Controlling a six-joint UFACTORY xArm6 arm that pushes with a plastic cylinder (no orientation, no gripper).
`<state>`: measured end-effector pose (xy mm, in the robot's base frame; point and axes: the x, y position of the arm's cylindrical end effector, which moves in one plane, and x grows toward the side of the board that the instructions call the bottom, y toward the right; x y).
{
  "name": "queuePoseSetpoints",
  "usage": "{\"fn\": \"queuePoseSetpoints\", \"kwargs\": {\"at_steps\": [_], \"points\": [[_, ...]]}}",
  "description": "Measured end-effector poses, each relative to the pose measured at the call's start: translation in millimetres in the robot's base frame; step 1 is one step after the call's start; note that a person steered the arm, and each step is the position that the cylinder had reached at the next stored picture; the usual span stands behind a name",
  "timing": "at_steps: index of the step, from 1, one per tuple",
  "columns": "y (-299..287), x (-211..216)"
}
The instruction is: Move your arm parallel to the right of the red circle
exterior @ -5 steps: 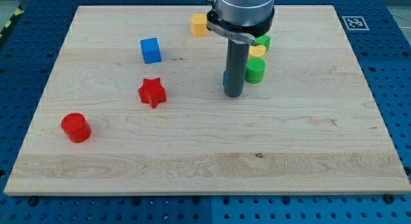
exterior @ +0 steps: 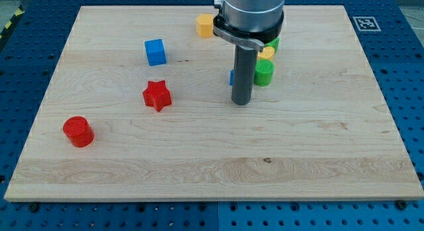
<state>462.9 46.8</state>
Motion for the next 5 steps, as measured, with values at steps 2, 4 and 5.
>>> {"fn": "queuePoseSetpoints", "kwargs": {"at_steps": [2, 4, 5], "points": [[1.9, 10.9], [4.5, 35.1], [4.3, 45.1]]}}
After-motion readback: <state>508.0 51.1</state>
